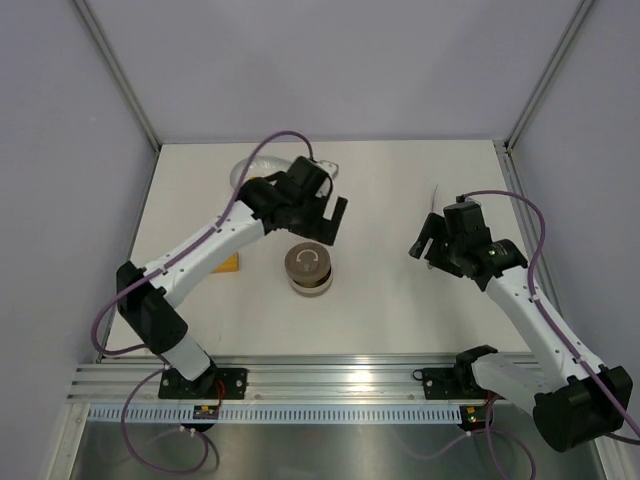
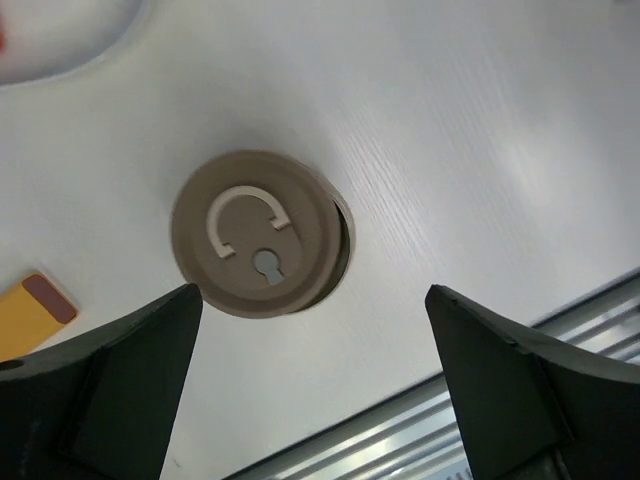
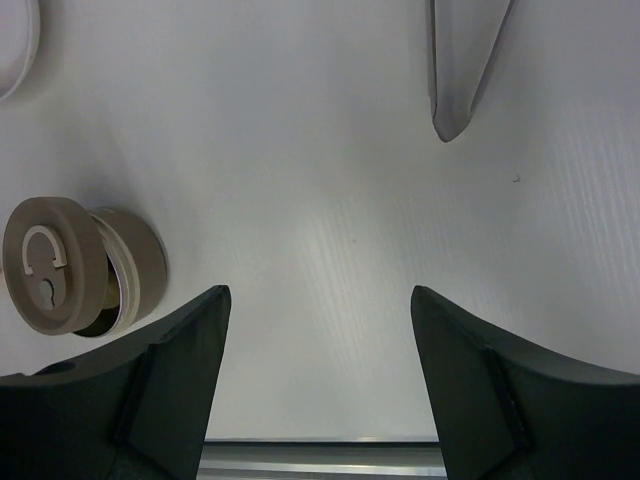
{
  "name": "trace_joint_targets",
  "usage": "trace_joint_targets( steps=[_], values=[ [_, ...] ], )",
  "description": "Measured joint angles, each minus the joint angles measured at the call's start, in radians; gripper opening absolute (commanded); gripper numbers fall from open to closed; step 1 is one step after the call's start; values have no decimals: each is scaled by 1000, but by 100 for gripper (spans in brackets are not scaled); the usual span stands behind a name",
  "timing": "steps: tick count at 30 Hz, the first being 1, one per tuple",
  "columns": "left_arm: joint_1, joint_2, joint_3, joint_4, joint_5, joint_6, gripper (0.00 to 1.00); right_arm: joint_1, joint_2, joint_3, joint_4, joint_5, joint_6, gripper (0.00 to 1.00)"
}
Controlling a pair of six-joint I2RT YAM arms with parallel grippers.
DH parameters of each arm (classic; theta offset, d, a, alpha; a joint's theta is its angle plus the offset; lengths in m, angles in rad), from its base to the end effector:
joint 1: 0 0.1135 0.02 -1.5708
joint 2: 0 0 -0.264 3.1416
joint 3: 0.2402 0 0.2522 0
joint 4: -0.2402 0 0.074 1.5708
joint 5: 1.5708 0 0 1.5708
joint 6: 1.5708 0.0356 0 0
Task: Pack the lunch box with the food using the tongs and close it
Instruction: Close the box lid on the packing box.
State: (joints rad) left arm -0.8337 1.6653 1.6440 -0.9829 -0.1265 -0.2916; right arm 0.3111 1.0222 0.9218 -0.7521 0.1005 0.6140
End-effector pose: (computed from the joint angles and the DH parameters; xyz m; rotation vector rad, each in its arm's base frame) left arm 0.2384 -0.2560 0.3389 0.6461 2.5029 -0.2629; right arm 0.1954 0.0591 0.2915 0.4136 2.4046 0.2989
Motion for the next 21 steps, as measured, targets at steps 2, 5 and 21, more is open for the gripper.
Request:
trace_joint_targets(
  steps=[2, 5, 21],
  values=[
    [101, -63, -32, 39, 52, -26, 99, 14, 18, 3, 2, -14, 0, 80],
    [247, -130, -104, 80, 110, -57, 99, 92, 76, 27, 5, -14, 2, 80],
    [433, 9, -312, 269, 437, -133, 99, 471, 555, 268, 184, -71, 82, 80]
  ],
)
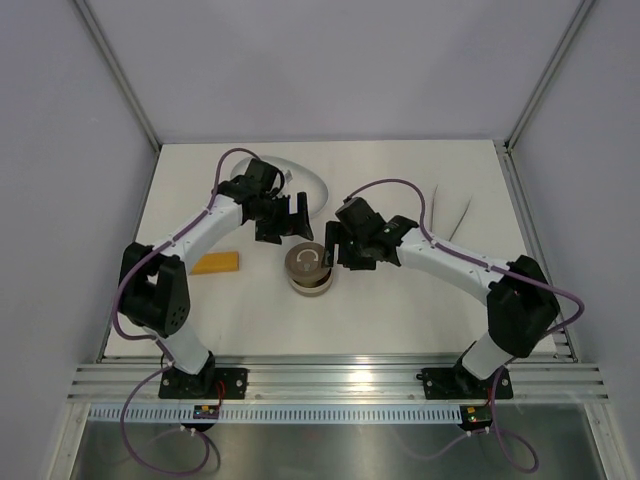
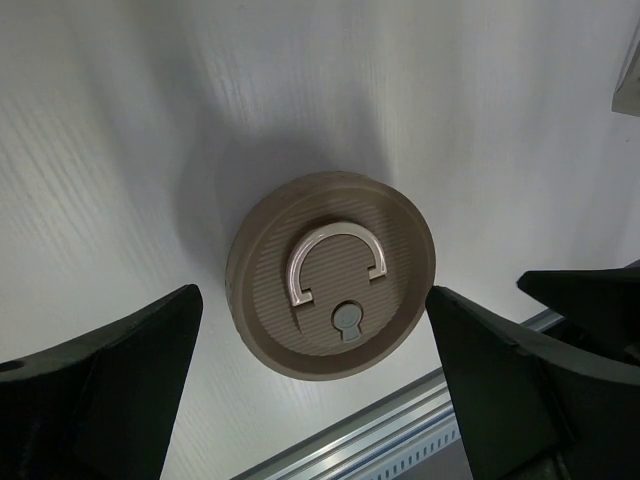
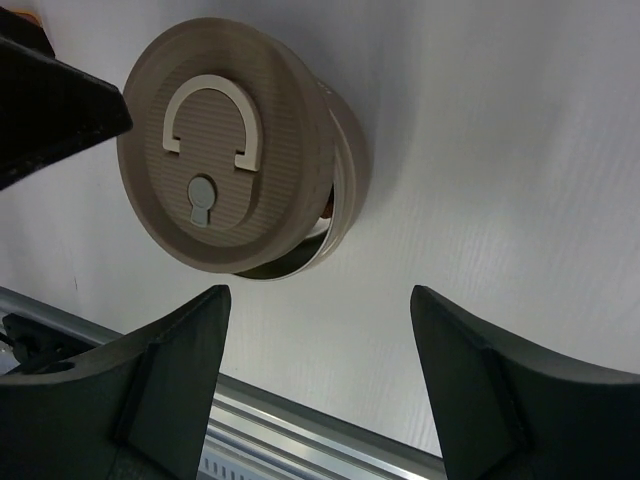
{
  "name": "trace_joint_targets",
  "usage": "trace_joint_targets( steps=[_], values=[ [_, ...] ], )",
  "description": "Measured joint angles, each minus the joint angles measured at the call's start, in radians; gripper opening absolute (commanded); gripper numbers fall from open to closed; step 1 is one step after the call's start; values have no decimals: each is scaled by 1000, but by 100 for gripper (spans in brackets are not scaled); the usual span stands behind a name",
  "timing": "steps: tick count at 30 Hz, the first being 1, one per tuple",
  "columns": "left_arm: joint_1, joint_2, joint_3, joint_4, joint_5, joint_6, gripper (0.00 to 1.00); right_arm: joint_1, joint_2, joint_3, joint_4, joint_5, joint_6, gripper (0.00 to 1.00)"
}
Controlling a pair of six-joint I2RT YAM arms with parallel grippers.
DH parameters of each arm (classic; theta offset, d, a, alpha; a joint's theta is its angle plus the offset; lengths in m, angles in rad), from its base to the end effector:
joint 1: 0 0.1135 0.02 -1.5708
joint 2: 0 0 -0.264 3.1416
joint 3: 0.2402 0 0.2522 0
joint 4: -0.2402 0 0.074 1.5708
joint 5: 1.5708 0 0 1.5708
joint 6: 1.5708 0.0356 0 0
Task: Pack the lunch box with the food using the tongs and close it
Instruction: Close the box lid on the packing box.
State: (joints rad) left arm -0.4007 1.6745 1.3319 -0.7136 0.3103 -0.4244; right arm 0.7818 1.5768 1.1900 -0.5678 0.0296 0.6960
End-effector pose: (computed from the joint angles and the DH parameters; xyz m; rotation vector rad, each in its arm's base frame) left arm 0.3192 -0.1470 0.2564 0.0796 2.7153 -0.6753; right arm 0.2381 0.2349 0.2512 -0.0999 2.6145 0.5321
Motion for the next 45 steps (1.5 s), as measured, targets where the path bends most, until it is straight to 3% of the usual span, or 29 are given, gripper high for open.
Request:
trace_joint_targets(
  steps=[10, 19, 35, 44, 45],
  values=[
    [0, 14, -35, 50, 51, -3, 99, 6, 131, 62, 53, -43, 29, 79],
    [0, 49, -84, 77, 91, -7, 99, 6, 164, 63, 64, -50, 48, 72],
    [3, 51, -100, 117, 158, -30, 99, 5, 164, 47, 82, -50, 69, 36],
    [5, 50, -116, 123, 157, -30, 99, 5, 164, 34, 82, -50, 74, 23],
    [5, 49, -117, 122, 157, -30, 99, 5, 164, 34, 83, -50, 76, 17]
  ],
)
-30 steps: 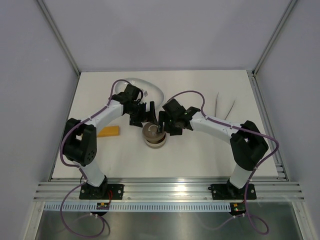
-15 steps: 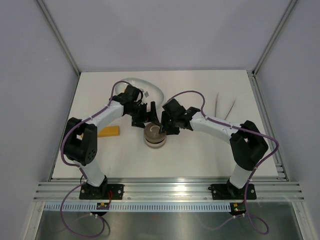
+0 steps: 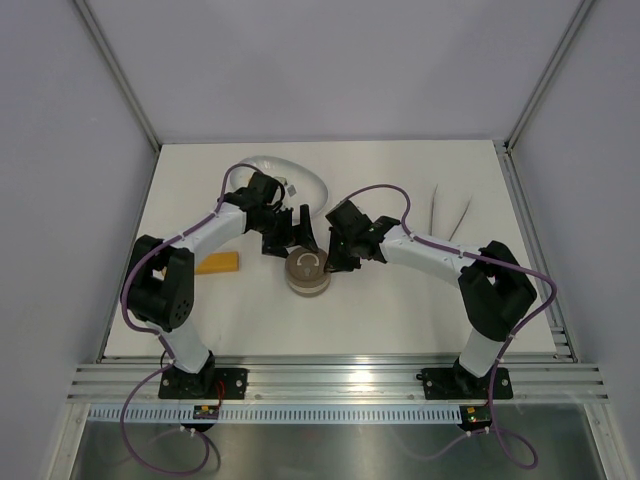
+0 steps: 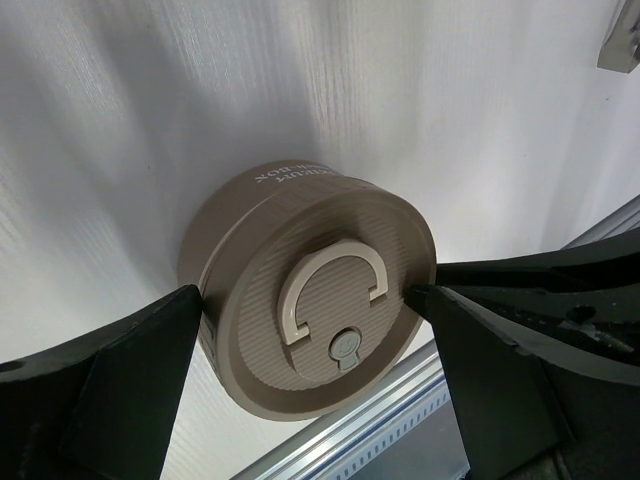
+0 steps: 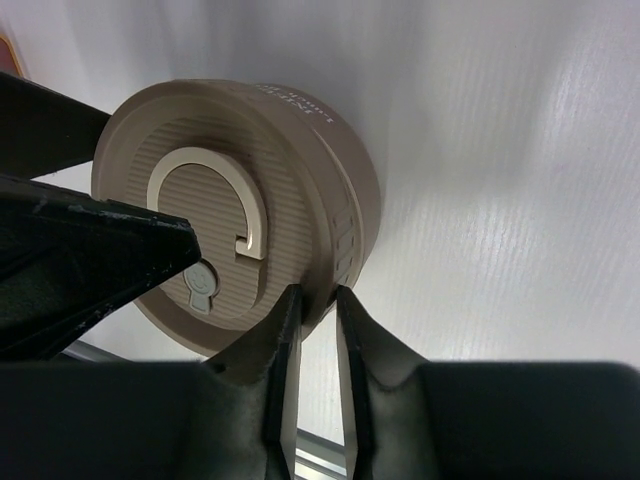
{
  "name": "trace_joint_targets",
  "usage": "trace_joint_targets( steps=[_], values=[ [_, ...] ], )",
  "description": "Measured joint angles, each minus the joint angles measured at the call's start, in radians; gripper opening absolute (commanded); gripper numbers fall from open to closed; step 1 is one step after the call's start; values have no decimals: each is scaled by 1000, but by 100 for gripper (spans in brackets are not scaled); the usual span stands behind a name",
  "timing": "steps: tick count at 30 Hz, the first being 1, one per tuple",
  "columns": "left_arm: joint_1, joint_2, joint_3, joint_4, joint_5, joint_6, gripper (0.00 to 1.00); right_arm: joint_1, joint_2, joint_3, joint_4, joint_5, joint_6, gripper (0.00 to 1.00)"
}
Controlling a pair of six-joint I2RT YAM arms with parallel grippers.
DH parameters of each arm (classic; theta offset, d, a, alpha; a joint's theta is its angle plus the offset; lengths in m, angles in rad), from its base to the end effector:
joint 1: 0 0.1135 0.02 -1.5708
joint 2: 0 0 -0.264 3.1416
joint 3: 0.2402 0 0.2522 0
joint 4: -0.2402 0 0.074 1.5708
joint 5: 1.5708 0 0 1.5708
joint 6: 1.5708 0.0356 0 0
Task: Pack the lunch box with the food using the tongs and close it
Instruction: Close the box lid on the packing box.
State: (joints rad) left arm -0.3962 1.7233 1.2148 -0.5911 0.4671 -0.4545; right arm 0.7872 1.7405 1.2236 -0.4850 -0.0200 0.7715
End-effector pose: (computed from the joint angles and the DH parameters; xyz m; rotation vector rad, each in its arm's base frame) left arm 0.3179 -0.1504 0.2133 0.0775 2.7772 -0.8758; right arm 0.2580 0.2599 0.2125 -0.0290 2.6931 0.5726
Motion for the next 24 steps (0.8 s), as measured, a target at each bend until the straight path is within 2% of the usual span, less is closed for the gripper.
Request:
trace_joint_targets(
  steps=[6, 13, 19, 21, 24],
  values=[
    [0, -2, -14, -6, 0, -5, 99, 0, 0, -7, 3, 0, 4, 4],
    [0, -23, -14, -9, 0, -9, 99, 1, 0, -7, 3, 0, 4, 2],
    [0, -32, -14, -10, -2, -9, 99, 2, 0, -7, 2, 3, 4, 9],
    [0, -32, -14, -10, -3, -9, 99, 2, 0, -8, 2, 3, 4, 17],
    [0, -32, -14, -10, -3, -9, 99, 2, 0, -7, 2, 3, 5, 22]
  ],
)
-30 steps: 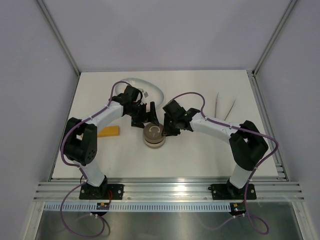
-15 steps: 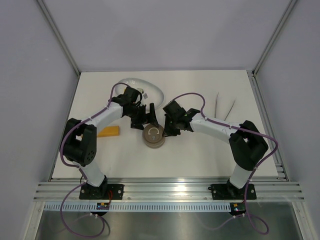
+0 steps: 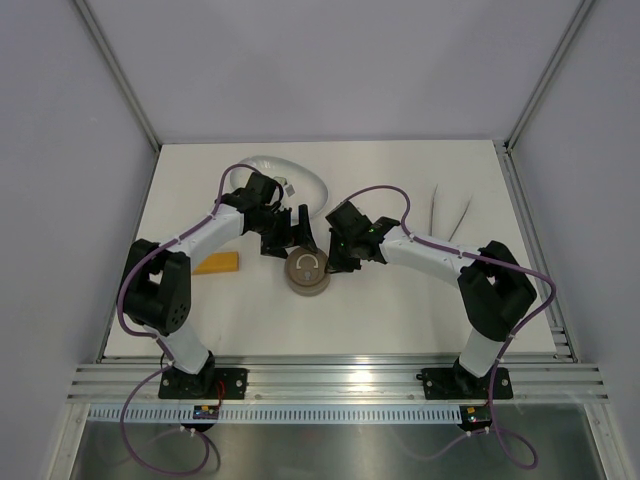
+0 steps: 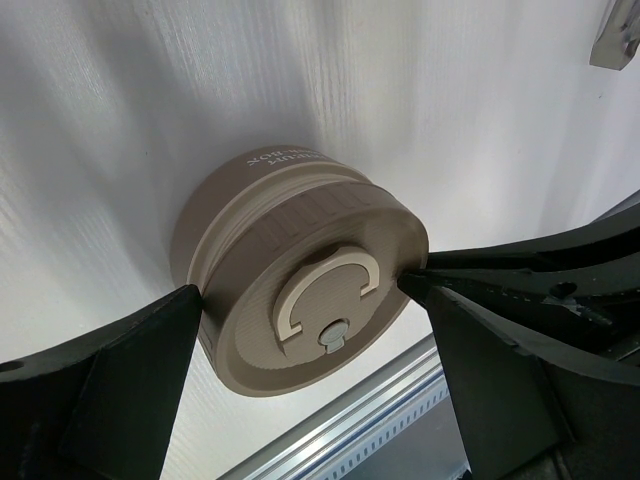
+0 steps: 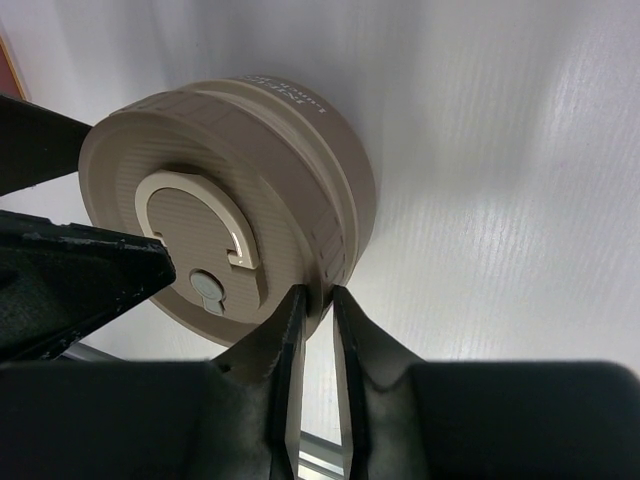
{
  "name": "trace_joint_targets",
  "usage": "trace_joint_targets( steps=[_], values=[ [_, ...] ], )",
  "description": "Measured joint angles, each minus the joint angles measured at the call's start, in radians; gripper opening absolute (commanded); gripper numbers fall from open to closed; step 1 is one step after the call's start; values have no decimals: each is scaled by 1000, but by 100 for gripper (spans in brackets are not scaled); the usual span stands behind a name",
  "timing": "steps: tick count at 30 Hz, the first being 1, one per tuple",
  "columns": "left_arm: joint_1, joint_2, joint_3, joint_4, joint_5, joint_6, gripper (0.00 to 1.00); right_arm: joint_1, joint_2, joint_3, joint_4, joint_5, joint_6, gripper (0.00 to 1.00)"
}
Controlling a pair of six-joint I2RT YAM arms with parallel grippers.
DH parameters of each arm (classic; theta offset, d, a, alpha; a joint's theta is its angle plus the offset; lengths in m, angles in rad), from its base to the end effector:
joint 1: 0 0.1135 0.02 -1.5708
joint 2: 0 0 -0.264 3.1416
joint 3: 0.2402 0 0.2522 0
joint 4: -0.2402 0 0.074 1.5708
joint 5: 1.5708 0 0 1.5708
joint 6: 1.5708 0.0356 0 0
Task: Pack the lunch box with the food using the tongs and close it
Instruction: Close the box lid on the packing box.
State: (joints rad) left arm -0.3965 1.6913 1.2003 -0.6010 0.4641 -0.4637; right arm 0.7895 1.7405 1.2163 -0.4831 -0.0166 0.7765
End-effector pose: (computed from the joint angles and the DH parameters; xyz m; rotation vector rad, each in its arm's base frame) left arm 0.3119 -0.1479 0.2191 0.0666 2.7719 -0.8763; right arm 0.2568 0.2597 0.2104 -0.0240 2.6973 0.5666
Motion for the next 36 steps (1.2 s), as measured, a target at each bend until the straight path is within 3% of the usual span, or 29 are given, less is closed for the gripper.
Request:
trace_joint_targets(
  steps=[4, 24, 29, 36],
  values=[
    [0, -1, 0, 0, 0, 0, 99, 0, 0, 0, 0, 0, 1, 30],
    [9, -124, 65, -97, -144, 10, 99, 35, -6, 105, -90, 112, -39, 44],
    [77, -189, 82, -120, -166, 10, 99, 93, 14, 242, -157, 176, -82, 61],
    [204, -314, 66, -140, -202, -17, 99, 127, 148, 386, -216, 210, -130, 72]
  ],
)
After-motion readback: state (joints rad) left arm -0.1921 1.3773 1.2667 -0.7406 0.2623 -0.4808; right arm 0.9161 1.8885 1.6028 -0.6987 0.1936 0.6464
